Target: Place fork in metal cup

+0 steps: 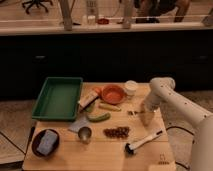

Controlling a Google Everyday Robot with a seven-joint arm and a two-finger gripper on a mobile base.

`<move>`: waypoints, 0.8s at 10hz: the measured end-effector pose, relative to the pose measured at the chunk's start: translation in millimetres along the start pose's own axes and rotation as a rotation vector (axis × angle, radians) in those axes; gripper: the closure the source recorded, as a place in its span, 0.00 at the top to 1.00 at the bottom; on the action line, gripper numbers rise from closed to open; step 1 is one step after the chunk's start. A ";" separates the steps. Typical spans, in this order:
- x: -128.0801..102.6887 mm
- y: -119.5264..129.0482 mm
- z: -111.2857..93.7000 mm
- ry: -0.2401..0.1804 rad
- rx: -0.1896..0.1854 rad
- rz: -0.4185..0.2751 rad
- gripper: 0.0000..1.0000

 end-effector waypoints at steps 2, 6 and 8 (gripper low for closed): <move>0.2 -0.4 -2.3 -0.001 0.001 0.001 0.37; 1.9 2.8 -9.1 0.001 -0.007 0.003 0.01; 2.3 2.0 -9.5 0.004 -0.005 0.001 0.00</move>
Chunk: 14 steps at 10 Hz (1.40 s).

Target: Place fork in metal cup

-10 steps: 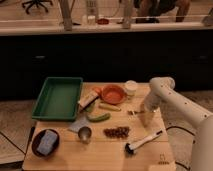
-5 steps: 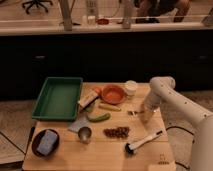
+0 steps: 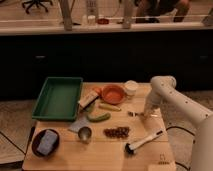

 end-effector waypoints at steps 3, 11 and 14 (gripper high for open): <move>1.5 -1.2 5.2 -0.012 -0.013 0.004 0.00; 2.7 -2.6 -12.9 -0.041 0.034 -0.031 0.00; -8.4 -7.4 -37.6 -0.055 0.057 -0.061 0.00</move>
